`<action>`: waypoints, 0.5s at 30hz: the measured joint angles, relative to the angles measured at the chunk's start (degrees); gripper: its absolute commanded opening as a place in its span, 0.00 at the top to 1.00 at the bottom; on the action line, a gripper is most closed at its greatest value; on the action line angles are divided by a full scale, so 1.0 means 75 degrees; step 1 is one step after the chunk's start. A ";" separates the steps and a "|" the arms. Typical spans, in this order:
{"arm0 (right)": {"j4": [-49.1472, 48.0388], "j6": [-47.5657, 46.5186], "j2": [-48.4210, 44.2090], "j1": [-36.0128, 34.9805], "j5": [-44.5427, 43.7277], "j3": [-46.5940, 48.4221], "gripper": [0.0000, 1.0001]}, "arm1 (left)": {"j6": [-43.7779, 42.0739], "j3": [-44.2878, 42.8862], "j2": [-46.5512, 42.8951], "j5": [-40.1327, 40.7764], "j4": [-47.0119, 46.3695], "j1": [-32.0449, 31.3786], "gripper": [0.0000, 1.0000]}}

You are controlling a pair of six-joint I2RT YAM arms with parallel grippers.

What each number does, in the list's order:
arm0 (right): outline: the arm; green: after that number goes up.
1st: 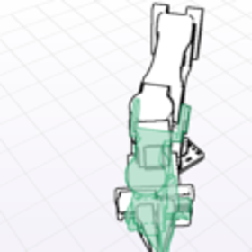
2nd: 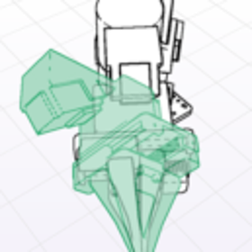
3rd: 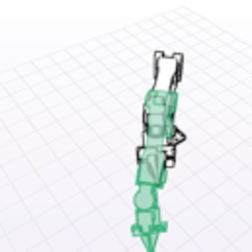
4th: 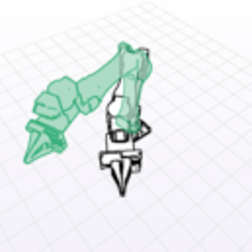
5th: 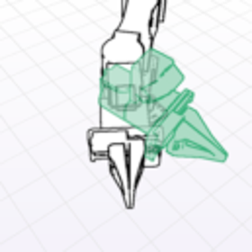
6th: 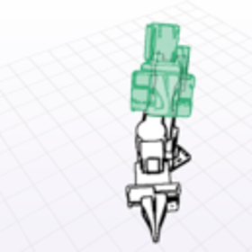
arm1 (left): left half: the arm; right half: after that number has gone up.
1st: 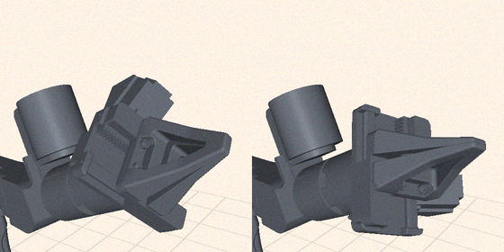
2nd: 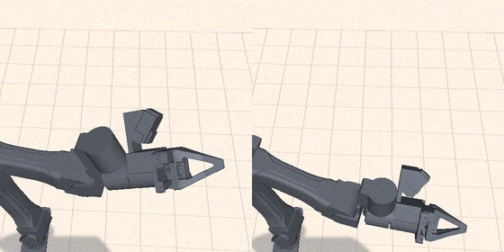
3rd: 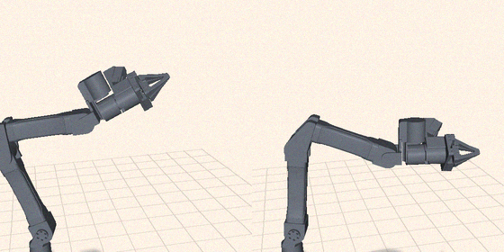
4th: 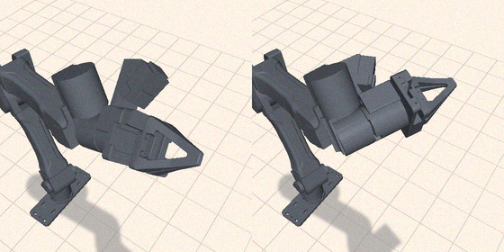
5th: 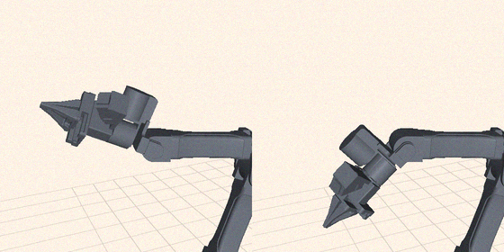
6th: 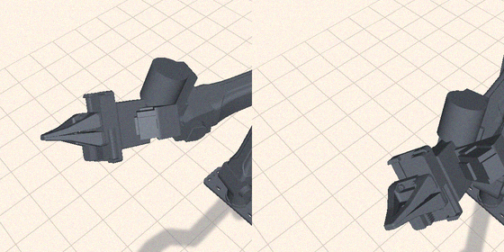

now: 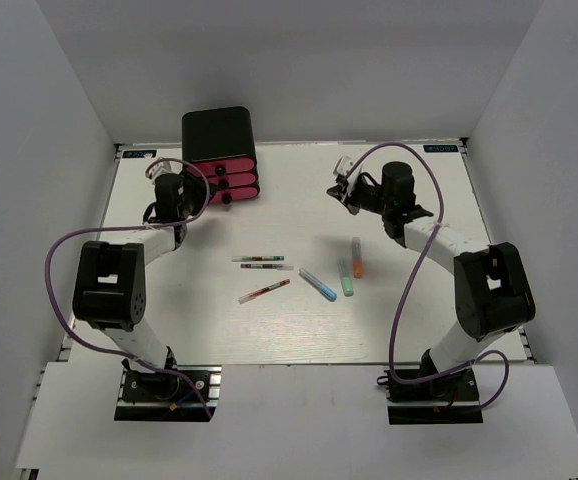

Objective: Sort the stationery into containers
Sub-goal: Open the drawer

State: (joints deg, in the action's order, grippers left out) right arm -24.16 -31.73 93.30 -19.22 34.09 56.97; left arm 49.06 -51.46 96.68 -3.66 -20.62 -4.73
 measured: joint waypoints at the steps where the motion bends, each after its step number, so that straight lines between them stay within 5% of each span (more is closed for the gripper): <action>1: -0.0023 -0.0003 -0.0006 0.0009 0.0000 -0.0029 0.98 | -0.0003 -0.0067 0.0064 -0.0015 -0.0035 0.0000 0.44; 15: -0.0119 -0.0032 -0.0026 0.0198 0.0003 -0.0201 0.98 | 0.0195 -0.0487 0.0959 -0.0490 -0.0522 0.0000 0.40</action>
State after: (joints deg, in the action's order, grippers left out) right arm -25.06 -31.97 93.10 -17.74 34.11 55.46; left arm 50.52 -55.11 103.88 -7.33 -24.53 -4.73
